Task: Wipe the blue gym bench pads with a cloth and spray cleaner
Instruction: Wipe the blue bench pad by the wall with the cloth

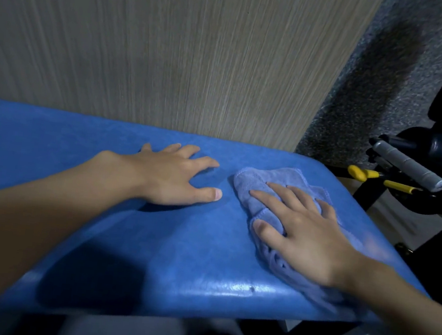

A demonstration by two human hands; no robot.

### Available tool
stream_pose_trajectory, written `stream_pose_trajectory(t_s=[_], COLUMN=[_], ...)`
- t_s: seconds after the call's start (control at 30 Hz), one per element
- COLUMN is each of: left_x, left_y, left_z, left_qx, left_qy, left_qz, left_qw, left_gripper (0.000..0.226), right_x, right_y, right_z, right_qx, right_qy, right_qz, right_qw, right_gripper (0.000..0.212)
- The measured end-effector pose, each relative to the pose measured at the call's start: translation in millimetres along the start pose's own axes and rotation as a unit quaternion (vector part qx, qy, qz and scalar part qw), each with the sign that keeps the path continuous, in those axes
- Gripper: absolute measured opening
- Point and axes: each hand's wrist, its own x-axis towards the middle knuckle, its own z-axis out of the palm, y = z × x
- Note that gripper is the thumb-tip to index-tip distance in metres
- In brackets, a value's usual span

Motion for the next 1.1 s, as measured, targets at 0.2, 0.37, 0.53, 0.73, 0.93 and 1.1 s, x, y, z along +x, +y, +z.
stream_pose_trajectory(t_s=[0.2,0.37,0.53,0.73,0.93,1.1], left_x=[8.8,7.8,11.7,13.1,-0.3,-35.0], left_y=[-3.7,-3.8,-8.9,-11.6,-1.7,79.8], left_z=[9.3,8.9,4.6,4.9,1.4,-15.9], left_qx=[0.033,0.028,-0.017,-0.038,-0.079,-0.083], left_qy=[-0.029,-0.027,-0.002,0.031,0.070,0.239], left_qz=[0.008,0.015,0.015,0.012,-0.022,0.025], left_qw=[0.999,0.999,1.000,0.999,0.994,0.967], left_gripper=[0.078,0.077,0.072,0.064,0.061,0.045], right_x=[117.1,167.0,129.3,30.7,-15.5,-22.6], right_y=[10.1,5.2,-2.1,-23.9,-37.7,26.1], right_z=[3.3,1.8,6.3,11.2,0.1,-24.1], right_qx=[0.017,0.046,0.038,0.039,0.091,0.214], right_qy=[0.024,0.027,0.042,0.039,0.012,0.168], right_qz=[0.041,0.099,0.069,0.020,-0.006,0.068], right_qw=[0.999,0.994,0.996,0.998,0.996,0.960], right_gripper=[0.050,0.049,0.046,0.055,0.059,0.040])
